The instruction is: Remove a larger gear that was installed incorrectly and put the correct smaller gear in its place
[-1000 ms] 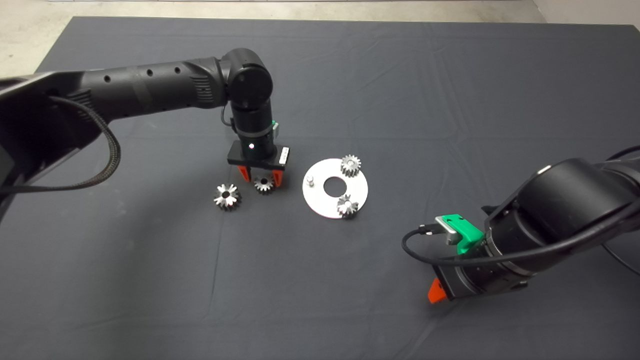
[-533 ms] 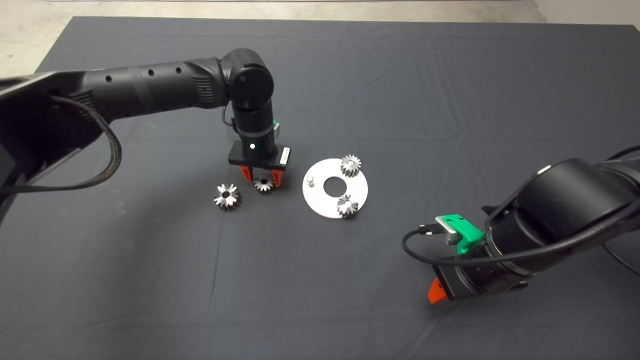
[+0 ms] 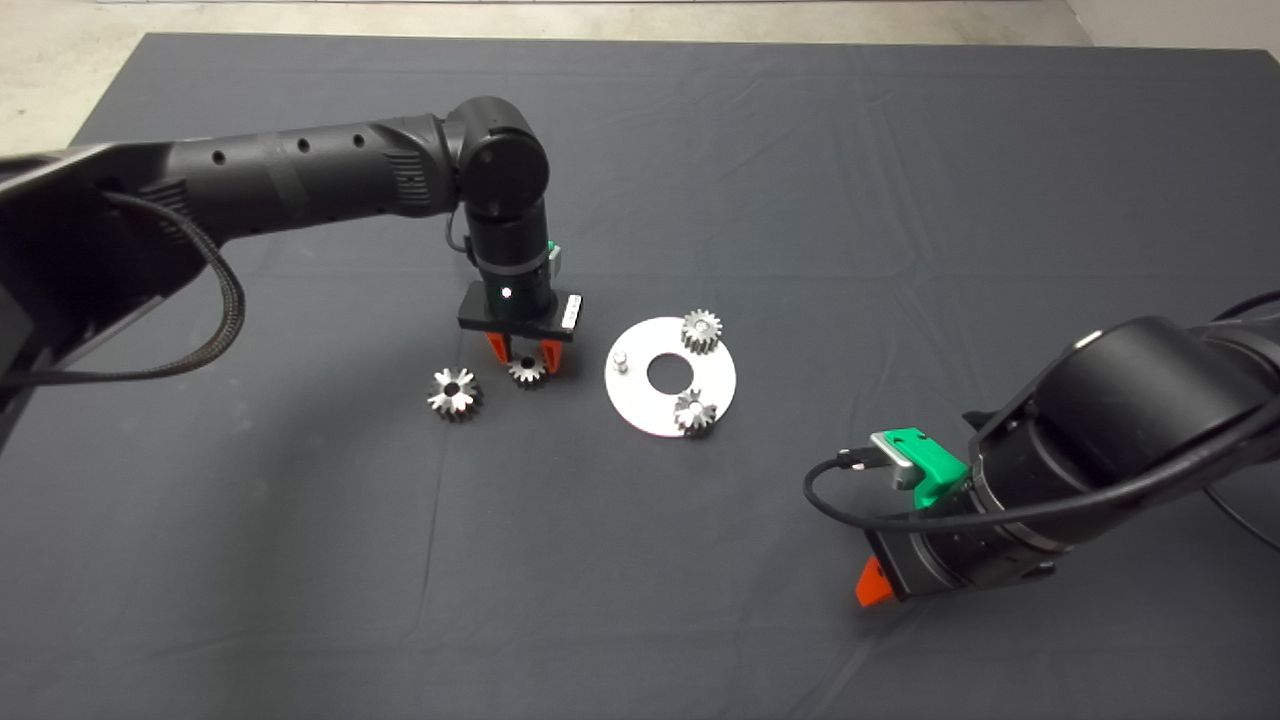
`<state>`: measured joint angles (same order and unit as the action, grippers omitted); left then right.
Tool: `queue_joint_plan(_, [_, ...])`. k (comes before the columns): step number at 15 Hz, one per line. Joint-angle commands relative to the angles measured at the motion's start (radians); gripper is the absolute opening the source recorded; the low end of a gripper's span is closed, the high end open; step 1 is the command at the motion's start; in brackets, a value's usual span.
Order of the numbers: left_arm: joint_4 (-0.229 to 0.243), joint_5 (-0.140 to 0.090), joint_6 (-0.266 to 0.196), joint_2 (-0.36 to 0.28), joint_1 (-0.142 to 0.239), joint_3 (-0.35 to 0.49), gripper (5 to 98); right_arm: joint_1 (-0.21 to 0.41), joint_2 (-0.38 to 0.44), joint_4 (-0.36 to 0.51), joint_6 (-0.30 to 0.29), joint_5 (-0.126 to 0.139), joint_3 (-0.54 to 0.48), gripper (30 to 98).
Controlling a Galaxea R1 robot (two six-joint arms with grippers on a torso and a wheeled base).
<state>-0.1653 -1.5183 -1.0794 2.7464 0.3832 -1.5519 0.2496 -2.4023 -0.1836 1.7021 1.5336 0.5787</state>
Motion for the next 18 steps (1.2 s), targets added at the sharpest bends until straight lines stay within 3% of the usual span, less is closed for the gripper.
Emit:
queue_joint_plan(1, [-0.005,-0.051,0.009,-0.001,0.025,-0.002,40.9,0.024,-0.005,0.007,-0.002,0.124,-0.005,58.4])
queue_joint_plan(11, [-0.002,-0.051,0.01,0.0,0.025,-0.002,36.0,0.024,-0.004,0.004,-0.002,0.124,-0.004,58.4])
queue_joint_plan(15, [0.006,-0.062,0.012,0.025,0.095,-0.029,35.6,0.024,-0.002,0.004,-0.002,0.124,-0.005,58.4])
queue_joint_plan(18, [0.009,-0.074,0.03,0.045,0.102,-0.053,35.5,0.024,-0.005,0.004,-0.002,0.124,-0.004,58.4])
